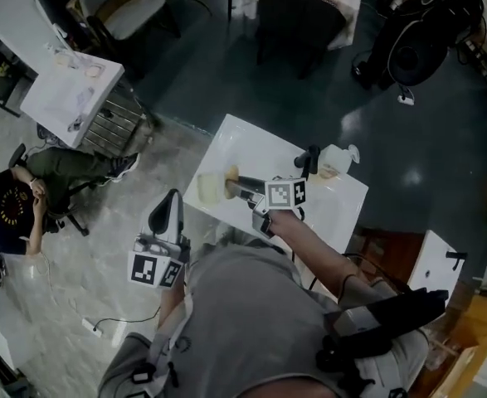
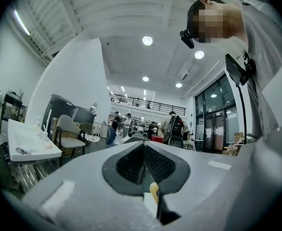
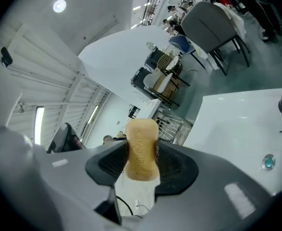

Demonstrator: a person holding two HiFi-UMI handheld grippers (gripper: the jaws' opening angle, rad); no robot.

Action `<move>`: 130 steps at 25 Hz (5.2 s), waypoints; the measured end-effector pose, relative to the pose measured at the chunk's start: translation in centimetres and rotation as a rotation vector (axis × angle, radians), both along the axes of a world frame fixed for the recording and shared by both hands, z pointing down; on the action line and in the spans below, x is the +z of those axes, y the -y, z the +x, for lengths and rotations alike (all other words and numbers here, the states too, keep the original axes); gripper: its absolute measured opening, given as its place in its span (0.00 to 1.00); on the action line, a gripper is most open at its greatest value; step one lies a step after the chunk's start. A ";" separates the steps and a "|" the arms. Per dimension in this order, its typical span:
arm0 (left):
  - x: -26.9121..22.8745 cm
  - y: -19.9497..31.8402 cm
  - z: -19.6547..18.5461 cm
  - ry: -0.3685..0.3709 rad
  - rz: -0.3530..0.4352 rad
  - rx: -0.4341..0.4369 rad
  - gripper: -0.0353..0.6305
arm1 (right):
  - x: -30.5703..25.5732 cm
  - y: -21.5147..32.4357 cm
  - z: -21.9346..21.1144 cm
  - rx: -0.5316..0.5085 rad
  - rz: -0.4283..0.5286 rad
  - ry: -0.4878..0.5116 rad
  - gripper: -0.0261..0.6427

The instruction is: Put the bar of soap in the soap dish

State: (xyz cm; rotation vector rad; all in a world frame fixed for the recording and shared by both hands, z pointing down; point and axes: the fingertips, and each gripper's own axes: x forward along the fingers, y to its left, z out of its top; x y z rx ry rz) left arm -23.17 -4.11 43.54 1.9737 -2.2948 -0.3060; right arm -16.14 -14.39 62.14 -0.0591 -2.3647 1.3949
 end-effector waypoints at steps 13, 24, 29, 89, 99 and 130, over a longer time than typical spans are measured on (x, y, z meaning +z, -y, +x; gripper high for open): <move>1.9 -5.2 -2.3 -0.040 -0.015 -0.158 0.06 | 12.2 -2.8 -5.6 -0.053 -0.057 -0.257 0.31; 3.2 -8.1 -3.7 -0.071 -0.021 -0.239 0.06 | 19.7 -3.9 -7.6 -0.077 -0.032 -0.453 0.31; 3.6 -8.6 -3.9 -0.080 -0.023 -0.257 0.05 | 21.7 -3.8 -7.5 -0.079 -0.019 -0.510 0.31; 1.4 -2.3 -3.9 0.001 0.012 -0.070 0.05 | 0.2 -0.4 -10.0 -0.058 0.254 -0.110 0.38; 0.0 2.9 -2.0 0.040 0.027 0.078 0.05 | -8.5 2.9 -5.6 0.026 0.462 0.036 0.38; -3.0 18.1 15.1 0.109 0.059 0.723 0.06 | -20.6 9.6 28.0 0.810 0.892 -0.132 0.38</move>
